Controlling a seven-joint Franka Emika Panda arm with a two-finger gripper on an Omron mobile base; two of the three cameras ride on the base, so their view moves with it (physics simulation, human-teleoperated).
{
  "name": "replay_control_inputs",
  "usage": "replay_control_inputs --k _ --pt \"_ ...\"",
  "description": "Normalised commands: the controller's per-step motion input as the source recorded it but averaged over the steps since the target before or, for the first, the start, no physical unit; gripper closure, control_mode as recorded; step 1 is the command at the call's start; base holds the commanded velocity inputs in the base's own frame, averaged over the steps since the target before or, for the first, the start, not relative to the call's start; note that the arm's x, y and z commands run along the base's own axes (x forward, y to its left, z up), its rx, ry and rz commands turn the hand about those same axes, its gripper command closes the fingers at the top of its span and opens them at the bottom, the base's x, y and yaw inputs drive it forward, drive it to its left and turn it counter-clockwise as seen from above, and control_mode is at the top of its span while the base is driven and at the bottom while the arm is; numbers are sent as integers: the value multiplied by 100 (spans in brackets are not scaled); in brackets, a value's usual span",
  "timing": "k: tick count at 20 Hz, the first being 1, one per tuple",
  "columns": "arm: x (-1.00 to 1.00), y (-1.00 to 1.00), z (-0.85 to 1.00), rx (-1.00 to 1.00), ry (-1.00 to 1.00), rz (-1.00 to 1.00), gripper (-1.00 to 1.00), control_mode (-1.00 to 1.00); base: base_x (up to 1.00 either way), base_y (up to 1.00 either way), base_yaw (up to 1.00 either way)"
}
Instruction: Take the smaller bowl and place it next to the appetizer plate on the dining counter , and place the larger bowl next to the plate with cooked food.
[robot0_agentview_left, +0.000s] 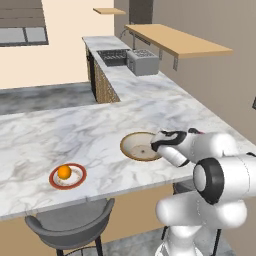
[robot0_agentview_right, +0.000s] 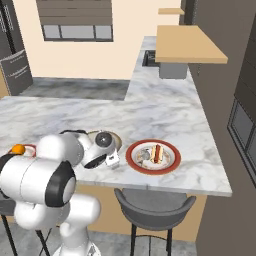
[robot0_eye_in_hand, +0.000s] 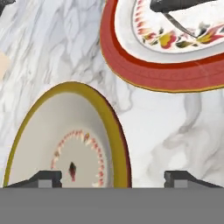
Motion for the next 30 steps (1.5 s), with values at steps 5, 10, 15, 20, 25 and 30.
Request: replay_control_inputs --k 5,10,15,20,25,30 --pt "-9 -7 100 -1 5 12 -100 -100 0 0 0" --pt "-46 -1 100 -3 18 8 -100 -100 0 0 0" --pt "-69 2 100 -11 5 7 -100 -100 0 0 0" --pt "-100 33 64 -24 -7 15 -100 -100 0 0 0" --pt "-100 46 36 -24 -25 17 -100 -100 0 0 0" --pt "-88 -1 48 -3 -38 14 -100 -100 0 0 0"
